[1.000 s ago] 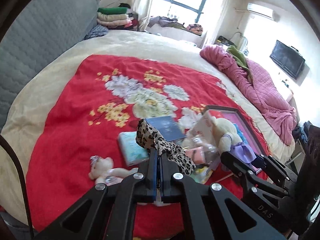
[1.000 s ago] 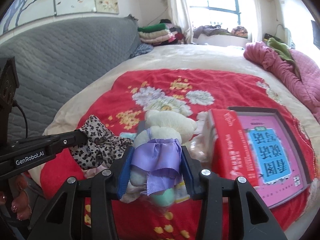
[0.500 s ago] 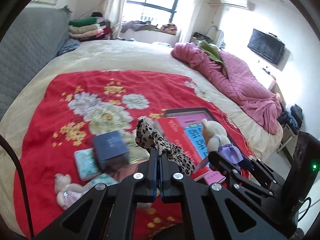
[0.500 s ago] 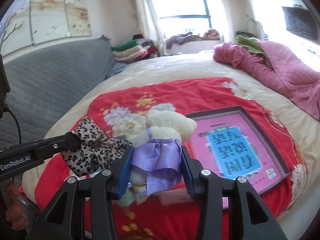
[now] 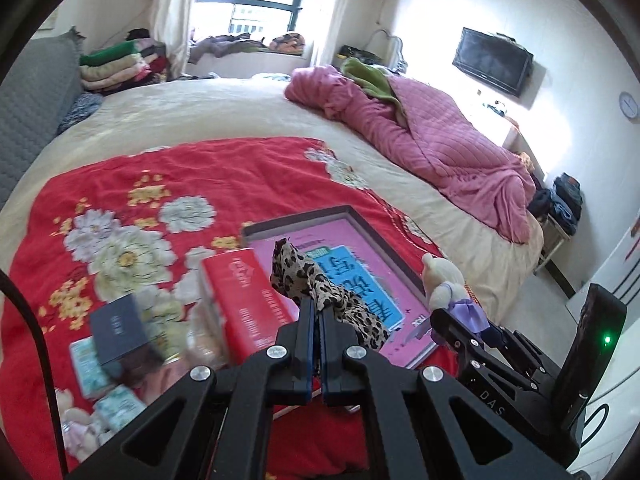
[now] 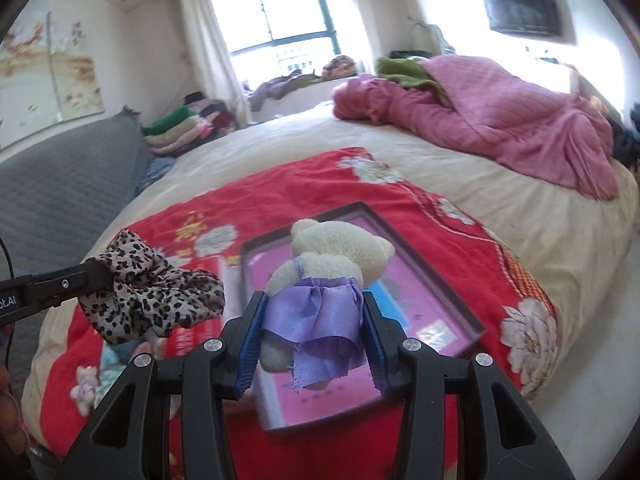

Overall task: Organize soft objects
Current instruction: 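Carry the leopard cloth with the left tool while the right tool carries the bear to the pink book tray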

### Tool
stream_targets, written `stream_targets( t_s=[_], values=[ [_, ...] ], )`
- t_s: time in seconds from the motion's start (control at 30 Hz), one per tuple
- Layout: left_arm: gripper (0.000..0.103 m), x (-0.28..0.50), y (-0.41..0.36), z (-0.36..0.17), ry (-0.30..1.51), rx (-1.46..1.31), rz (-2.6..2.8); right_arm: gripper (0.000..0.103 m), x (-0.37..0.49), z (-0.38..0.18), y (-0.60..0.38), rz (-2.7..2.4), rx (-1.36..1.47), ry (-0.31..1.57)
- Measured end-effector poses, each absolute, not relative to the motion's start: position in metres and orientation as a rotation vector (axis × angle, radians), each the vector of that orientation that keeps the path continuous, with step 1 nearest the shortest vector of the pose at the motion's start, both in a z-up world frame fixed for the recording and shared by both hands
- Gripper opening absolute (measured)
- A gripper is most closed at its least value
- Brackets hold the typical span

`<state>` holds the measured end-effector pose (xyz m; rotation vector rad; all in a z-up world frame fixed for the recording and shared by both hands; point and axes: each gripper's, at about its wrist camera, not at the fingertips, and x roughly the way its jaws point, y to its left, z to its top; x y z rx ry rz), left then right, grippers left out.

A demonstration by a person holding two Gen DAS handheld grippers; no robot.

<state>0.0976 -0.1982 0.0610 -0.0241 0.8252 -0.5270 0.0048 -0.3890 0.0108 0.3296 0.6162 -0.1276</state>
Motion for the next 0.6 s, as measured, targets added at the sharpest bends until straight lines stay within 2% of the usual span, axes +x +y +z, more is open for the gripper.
stream_targets(
  t_s=[0.6],
  values=[
    [0.002, 0.138, -0.299, -0.017, 1.005, 0.136, -0.596, 0.047, 0.029, -0.036, -0.429, -0.185, 0.345, 0.715]
  ],
)
